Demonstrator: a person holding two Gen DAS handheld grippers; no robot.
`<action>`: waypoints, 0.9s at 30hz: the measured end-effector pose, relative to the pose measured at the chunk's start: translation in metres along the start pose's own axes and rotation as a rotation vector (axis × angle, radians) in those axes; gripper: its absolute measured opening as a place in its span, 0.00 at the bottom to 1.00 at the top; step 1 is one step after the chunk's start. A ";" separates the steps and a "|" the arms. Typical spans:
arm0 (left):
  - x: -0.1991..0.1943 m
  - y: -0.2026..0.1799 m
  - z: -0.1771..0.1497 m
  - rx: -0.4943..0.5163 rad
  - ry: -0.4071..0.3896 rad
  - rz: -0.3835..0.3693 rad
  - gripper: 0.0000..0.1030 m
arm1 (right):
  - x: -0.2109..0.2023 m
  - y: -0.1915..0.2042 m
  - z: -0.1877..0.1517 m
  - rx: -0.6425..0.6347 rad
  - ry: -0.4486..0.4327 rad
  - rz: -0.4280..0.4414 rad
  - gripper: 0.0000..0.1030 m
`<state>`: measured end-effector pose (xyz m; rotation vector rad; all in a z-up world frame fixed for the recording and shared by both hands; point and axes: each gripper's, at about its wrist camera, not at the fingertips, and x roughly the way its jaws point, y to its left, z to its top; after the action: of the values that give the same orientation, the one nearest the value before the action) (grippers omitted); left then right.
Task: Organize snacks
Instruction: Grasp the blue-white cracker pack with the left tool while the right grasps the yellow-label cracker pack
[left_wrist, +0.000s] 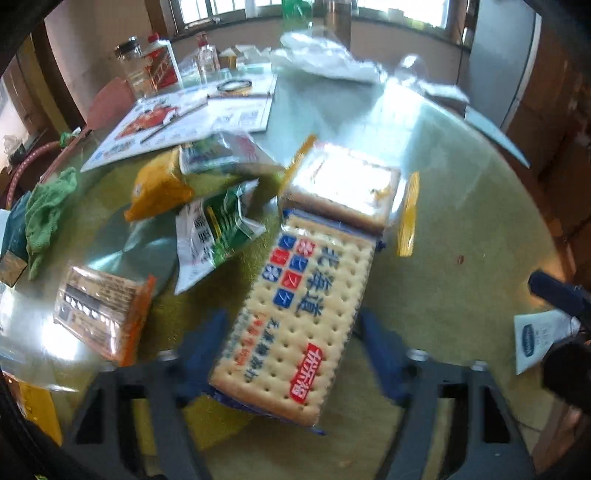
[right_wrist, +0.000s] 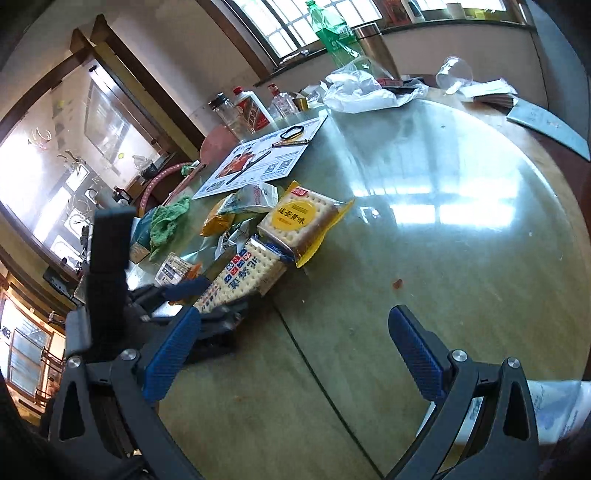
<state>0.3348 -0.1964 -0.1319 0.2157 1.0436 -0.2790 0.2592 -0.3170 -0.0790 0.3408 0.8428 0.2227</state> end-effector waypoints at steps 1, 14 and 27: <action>-0.002 0.002 -0.001 -0.015 -0.003 0.002 0.63 | 0.000 -0.001 0.002 0.002 0.003 0.000 0.99; -0.099 0.064 -0.150 -0.232 -0.058 -0.004 0.53 | 0.063 0.009 0.052 -0.139 0.086 -0.078 0.98; -0.134 0.099 -0.211 -0.362 -0.082 -0.057 0.52 | 0.123 0.023 0.089 -0.230 0.179 -0.103 0.98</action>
<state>0.1309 -0.0217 -0.1138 -0.1502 1.0008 -0.1449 0.4052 -0.2740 -0.0999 0.0619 0.9977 0.2538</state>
